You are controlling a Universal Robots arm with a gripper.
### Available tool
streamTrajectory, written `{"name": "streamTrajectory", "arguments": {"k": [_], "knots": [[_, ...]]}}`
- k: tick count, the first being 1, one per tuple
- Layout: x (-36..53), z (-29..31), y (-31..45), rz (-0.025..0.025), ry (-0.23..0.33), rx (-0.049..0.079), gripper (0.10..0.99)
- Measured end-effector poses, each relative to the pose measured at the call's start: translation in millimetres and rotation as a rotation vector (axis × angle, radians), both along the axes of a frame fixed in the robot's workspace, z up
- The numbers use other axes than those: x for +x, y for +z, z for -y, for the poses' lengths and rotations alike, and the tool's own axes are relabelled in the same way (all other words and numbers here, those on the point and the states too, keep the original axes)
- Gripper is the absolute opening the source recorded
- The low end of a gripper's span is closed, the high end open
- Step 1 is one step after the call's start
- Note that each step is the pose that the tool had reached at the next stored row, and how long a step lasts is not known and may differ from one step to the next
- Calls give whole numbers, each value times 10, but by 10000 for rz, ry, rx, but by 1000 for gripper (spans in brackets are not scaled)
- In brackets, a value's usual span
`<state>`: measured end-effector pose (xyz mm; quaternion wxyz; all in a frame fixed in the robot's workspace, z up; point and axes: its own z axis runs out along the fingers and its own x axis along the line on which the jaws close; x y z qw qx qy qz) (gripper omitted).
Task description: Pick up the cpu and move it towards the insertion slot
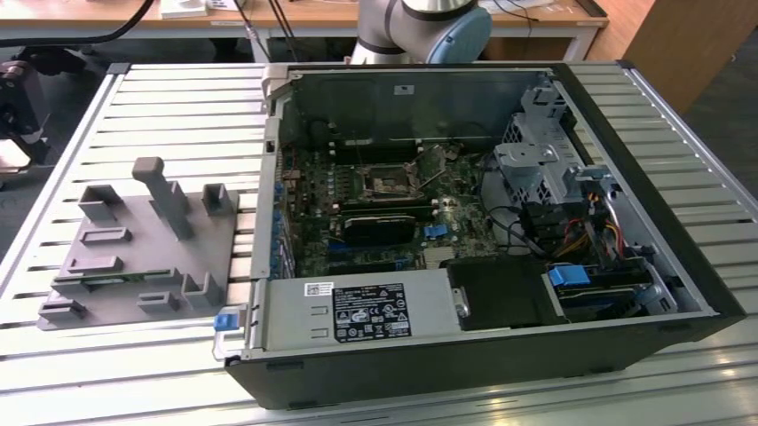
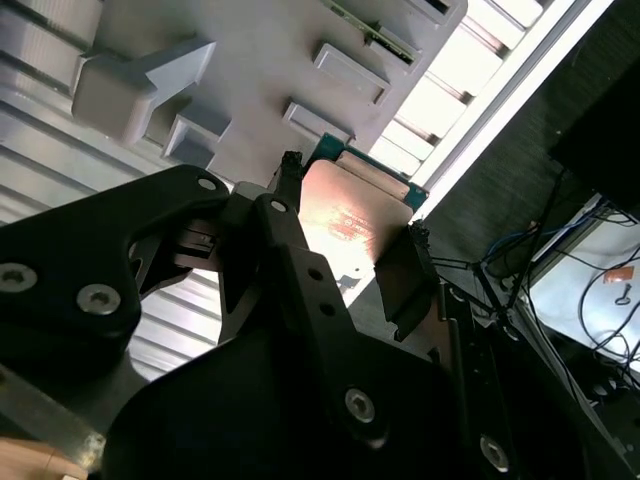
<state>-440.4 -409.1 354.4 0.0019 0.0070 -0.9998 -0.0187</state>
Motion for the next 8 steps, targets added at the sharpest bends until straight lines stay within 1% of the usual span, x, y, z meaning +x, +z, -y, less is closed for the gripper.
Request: {"name": "streamTrajectory", "arguments": {"k": [8], "knots": [[0,-1,37,1,0,0,541]]}}
